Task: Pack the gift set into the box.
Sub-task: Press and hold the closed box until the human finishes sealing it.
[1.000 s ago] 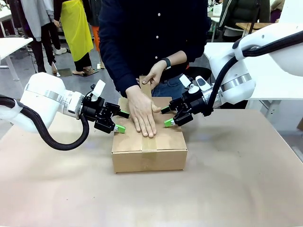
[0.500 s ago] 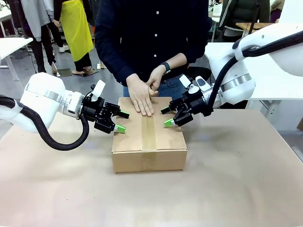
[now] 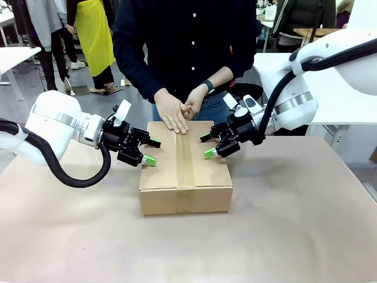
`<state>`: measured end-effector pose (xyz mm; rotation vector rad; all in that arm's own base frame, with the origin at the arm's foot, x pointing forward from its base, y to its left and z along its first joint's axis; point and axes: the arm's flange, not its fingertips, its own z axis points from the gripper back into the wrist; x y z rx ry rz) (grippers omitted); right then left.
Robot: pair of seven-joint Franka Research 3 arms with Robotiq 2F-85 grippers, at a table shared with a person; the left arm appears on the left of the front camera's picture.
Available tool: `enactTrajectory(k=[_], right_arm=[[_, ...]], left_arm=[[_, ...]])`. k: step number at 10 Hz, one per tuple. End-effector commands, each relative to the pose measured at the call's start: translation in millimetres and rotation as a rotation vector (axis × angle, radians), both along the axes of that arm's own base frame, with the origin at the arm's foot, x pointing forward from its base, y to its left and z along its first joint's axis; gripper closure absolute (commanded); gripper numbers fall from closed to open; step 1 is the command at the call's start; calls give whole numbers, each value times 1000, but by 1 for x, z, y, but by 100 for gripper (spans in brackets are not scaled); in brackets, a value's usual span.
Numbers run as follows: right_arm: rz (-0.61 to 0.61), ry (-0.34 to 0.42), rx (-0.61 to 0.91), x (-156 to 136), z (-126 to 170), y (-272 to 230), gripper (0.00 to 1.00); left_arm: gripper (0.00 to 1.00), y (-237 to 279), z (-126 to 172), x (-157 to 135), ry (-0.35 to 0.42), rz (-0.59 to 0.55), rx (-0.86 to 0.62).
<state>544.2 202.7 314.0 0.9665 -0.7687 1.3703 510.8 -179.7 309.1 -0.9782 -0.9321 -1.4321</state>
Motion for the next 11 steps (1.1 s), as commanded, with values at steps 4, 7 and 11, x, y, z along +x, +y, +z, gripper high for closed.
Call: enactTrajectory(k=[4, 7, 11], right_arm=[[1, -5, -1, 0, -2, 0, 0], [1, -5, -1, 0, -2, 0, 0], [0, -1, 0, 0, 1, 0, 0]], left_arm=[[0, 0, -1, -1, -5, -14, 1], [0, 0, -1, -1, -5, -14, 1], [0, 0, 0, 0, 1, -2, -2]])
